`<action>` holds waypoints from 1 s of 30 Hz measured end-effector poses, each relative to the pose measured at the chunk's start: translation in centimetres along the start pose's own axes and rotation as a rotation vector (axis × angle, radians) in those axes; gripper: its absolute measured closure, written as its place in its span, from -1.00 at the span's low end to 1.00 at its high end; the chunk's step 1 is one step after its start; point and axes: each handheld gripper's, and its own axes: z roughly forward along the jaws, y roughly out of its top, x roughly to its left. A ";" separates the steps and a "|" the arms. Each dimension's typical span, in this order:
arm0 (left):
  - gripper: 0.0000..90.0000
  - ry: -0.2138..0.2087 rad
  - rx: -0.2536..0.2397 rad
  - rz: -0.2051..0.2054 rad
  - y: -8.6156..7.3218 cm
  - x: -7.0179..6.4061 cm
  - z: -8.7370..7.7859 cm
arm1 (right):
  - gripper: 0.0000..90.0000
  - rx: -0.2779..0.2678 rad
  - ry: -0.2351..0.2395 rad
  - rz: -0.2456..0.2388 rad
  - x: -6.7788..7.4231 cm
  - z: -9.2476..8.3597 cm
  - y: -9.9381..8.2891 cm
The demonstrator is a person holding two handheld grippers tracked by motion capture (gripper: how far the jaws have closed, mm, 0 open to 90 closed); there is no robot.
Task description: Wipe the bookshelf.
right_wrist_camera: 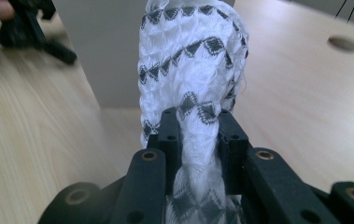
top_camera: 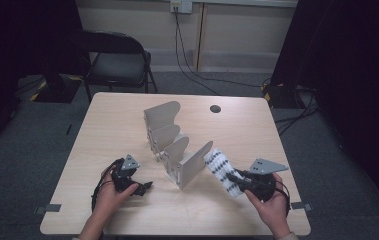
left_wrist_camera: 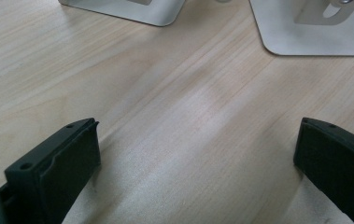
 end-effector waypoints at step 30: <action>-1.00 -0.001 -0.001 0.000 0.0 0.0 0.0 | 0.68 0.092 0.060 -0.038 1.5 5.1 -1.0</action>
